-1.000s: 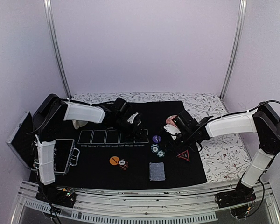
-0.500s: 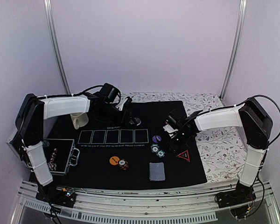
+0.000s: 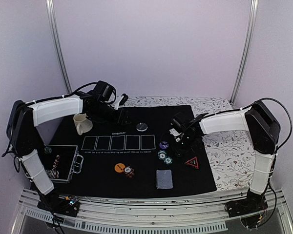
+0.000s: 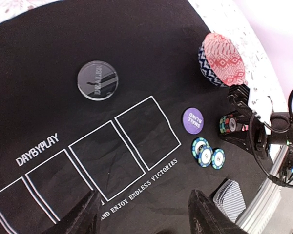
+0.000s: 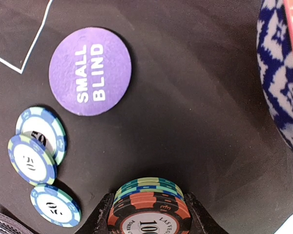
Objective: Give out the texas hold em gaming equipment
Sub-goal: Place the poker chips pile in the small blind area, then pick up the poker chip from the small blind area.
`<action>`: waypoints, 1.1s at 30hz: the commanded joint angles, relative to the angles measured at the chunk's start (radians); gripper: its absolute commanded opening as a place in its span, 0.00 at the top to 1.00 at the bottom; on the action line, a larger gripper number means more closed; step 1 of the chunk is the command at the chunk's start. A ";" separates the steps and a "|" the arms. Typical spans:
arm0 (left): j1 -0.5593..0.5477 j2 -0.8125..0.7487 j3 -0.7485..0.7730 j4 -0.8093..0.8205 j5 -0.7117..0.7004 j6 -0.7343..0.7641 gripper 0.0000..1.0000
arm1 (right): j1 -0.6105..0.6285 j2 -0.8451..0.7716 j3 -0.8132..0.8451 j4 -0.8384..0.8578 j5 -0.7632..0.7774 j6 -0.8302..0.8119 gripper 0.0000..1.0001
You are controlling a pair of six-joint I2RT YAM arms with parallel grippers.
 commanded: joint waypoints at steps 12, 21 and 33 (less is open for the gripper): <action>0.040 -0.126 -0.062 -0.051 -0.028 0.083 0.37 | 0.036 0.030 0.083 -0.110 0.090 0.101 0.32; 0.043 -0.189 -0.064 -0.098 -0.014 0.123 0.36 | 0.090 0.027 0.244 -0.250 0.145 0.140 0.25; 0.047 -0.260 -0.146 -0.076 -0.038 0.137 0.36 | 0.178 0.060 0.258 -0.291 0.009 0.303 0.30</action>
